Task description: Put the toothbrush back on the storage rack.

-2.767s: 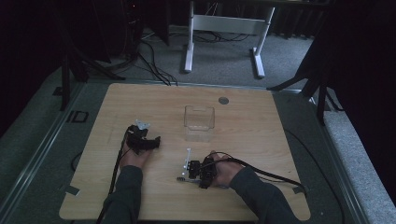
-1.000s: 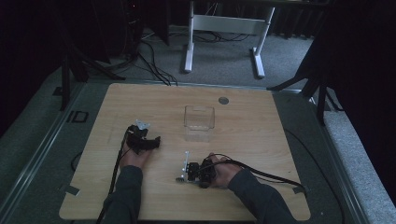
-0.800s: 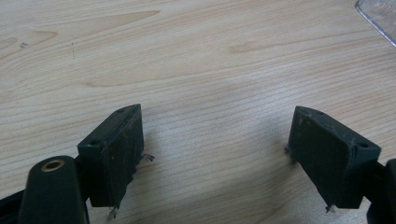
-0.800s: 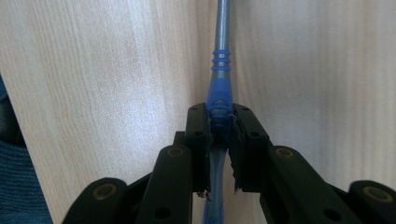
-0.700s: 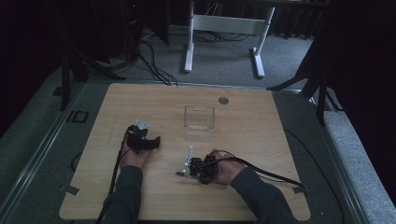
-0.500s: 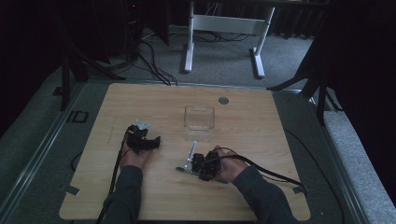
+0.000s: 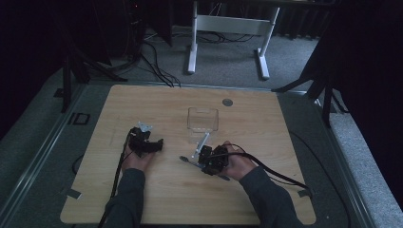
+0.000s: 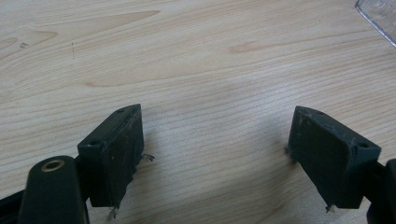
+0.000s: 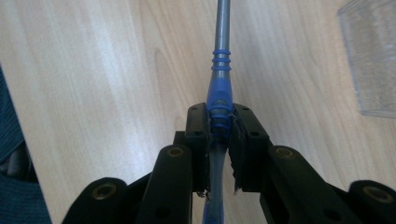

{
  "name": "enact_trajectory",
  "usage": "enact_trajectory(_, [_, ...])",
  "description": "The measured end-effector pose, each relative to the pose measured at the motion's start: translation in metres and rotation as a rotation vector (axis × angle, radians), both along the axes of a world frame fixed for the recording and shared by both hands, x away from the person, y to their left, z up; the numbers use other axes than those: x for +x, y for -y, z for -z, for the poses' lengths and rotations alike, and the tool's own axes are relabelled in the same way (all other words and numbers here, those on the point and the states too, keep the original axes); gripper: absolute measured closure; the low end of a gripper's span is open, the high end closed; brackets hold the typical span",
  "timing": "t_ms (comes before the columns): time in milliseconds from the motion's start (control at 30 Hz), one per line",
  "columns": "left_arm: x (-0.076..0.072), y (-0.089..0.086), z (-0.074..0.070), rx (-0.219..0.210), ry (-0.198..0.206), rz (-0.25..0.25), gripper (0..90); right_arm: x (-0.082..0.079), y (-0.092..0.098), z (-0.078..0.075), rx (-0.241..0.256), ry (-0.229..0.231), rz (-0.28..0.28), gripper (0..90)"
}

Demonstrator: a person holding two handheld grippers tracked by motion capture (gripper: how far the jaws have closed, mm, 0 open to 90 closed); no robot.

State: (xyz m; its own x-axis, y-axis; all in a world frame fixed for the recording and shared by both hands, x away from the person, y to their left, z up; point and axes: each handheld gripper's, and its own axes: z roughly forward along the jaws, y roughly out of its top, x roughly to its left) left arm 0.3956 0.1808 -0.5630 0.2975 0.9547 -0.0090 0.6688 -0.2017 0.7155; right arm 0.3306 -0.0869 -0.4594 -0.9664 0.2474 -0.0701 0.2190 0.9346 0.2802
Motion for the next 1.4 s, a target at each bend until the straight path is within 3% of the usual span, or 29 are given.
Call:
enact_trajectory(367, [0.0,0.0,0.0,0.0,0.0,0.0,18.6,0.004,0.001,-0.005,0.062,0.046,0.052,78.3])
enact_trajectory(1100, [0.0,0.0,0.0,0.0,0.0,0.0,18.6,0.01,0.016,-0.028,0.235,0.166,0.169,78.4])
enact_trajectory(1400, [0.0,0.0,0.0,0.0,0.0,0.0,18.6,0.01,0.017,-0.034,0.282,0.178,0.18,78.4])
